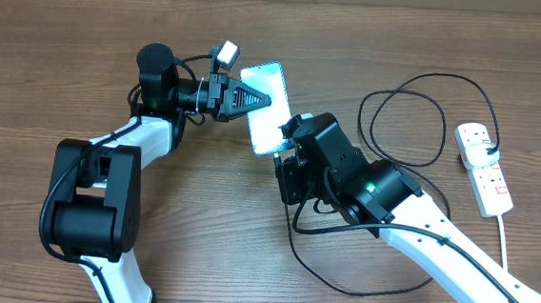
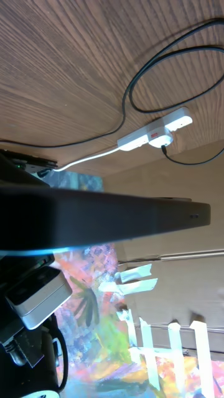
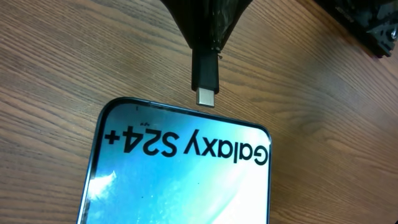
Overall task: Plug charger to phone and switch on socket
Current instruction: 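Push the USB-C connector up into the phone's port with the right gripper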
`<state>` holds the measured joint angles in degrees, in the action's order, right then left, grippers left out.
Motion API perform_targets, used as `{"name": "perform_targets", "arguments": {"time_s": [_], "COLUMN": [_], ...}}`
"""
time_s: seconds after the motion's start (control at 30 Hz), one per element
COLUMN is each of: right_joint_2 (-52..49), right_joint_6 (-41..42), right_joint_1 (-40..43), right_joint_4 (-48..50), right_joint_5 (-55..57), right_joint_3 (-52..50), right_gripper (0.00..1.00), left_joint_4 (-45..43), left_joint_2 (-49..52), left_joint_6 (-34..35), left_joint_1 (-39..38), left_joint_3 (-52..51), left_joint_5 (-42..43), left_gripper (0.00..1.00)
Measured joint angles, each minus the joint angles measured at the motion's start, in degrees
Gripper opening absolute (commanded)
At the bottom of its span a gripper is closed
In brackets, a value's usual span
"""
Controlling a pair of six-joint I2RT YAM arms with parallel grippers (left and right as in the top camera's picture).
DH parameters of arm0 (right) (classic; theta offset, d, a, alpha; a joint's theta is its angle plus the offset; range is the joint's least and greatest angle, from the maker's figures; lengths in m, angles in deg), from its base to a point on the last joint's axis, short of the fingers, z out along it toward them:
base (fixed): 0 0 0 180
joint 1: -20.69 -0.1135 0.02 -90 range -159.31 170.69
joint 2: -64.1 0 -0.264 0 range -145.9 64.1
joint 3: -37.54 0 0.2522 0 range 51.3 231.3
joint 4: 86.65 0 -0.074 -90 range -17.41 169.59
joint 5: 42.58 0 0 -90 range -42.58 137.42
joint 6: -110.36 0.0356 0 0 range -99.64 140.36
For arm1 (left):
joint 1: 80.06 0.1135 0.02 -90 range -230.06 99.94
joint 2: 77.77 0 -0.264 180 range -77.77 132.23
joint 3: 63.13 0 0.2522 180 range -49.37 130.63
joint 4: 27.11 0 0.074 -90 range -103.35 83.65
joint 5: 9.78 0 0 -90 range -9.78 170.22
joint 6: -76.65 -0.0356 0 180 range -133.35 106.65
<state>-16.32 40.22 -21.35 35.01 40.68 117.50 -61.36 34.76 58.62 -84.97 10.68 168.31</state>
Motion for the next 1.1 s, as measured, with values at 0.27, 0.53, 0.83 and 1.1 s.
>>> {"name": "perform_targets", "arguments": {"time_s": [0.27, 0.53, 0.83, 1.1], "right_joint_2": [-0.7, -0.7, -0.7, -0.8], "right_joint_6": [0.0, 0.0, 0.0, 0.0], "right_joint_1": [0.0, 0.0, 0.0, 0.0], "right_joint_4": [0.1, 1.5, 1.9, 4.9], "right_joint_5": [0.7, 0.8, 1.6, 2.5], "right_joint_3": [0.0, 0.0, 0.0, -0.3], "right_gripper": [0.04, 0.04, 0.04, 0.08], "left_joint_4": [0.0, 0.0, 0.0, 0.0], "left_joint_2": [0.0, 0.0, 0.0, 0.0], "left_joint_6": [0.0, 0.0, 0.0, 0.0], "left_joint_1": [0.0, 0.0, 0.1, 0.9], "left_joint_3": [0.0, 0.0, 0.0, 0.3], "left_joint_5": [0.0, -0.1, -0.2, -0.9], "left_gripper": [0.04, 0.04, 0.04, 0.04]}}
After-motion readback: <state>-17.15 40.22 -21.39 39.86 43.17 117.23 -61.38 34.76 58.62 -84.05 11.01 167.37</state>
